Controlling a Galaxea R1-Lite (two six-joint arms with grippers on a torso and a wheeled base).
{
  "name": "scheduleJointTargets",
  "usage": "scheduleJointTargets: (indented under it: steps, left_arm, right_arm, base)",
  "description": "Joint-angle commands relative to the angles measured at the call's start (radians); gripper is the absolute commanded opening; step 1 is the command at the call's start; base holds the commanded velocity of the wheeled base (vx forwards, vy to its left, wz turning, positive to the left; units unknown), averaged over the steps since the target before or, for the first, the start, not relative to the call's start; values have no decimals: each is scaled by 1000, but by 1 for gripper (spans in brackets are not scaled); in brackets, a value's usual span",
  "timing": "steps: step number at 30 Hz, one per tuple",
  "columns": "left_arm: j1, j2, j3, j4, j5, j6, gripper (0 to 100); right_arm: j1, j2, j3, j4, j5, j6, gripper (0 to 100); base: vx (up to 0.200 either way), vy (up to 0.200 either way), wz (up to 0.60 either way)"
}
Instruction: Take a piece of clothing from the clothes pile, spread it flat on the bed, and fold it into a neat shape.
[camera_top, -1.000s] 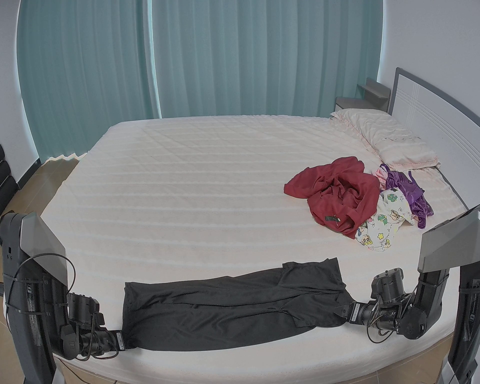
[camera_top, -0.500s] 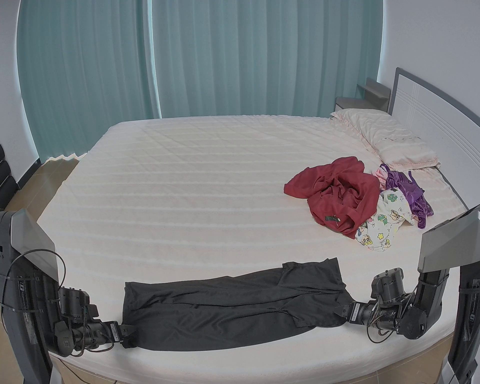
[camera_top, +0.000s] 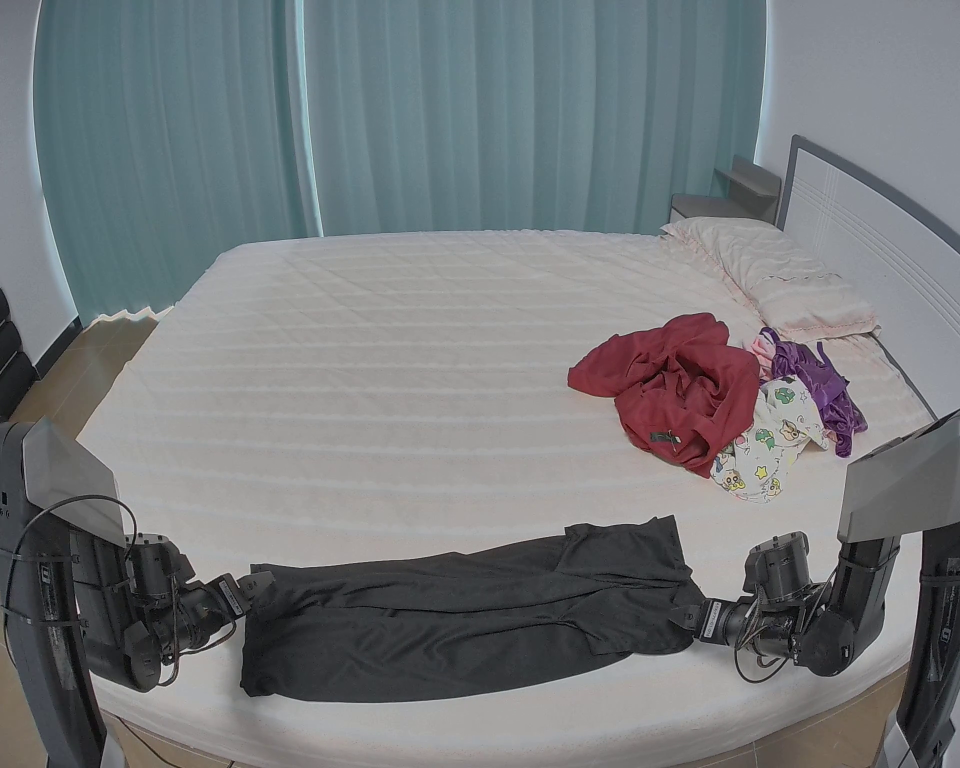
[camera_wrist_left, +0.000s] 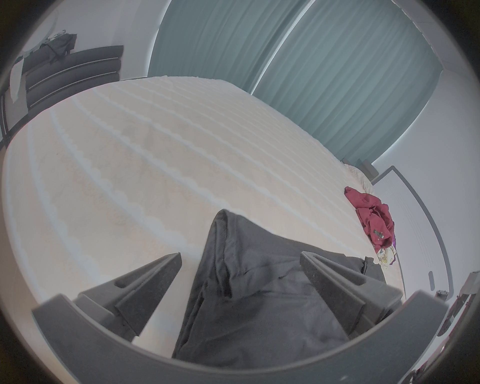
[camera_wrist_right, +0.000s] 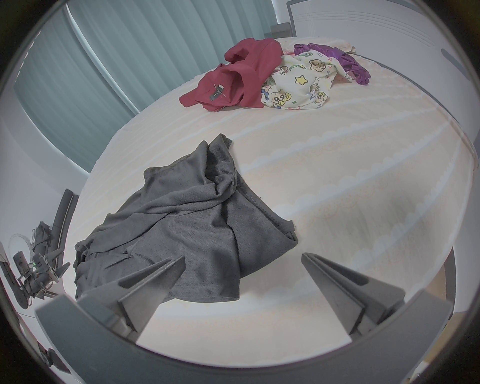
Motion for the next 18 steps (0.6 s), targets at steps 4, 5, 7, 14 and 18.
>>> scheduleJointTargets:
  steps: [4, 5, 7, 14, 18]
  left_arm:
    - [-45, 14, -192, 192, 19, -10, 100]
    - [-46, 14, -204, 213, 24, -7, 100]
    - [-52, 15, -226, 246, 24, -5, 100]
    - [-54, 34, -287, 284, 38, -4, 0]
    - [-46, 43, -290, 301, 64, 27, 0]
  right_arm:
    - [-7, -1, 3, 0, 0, 0, 100]
    - [-7, -2, 3, 0, 0, 0, 100]
    - [-7, -4, 5, 0, 0, 0, 100]
    - [-7, -2, 6, 0, 0, -1, 100]
    - [-10, -2, 2, 0, 0, -1, 100]
  base:
    - [0, 0, 0]
    - [0, 0, 0]
    - [0, 0, 0]
    - [0, 0, 0]
    - [0, 0, 0]
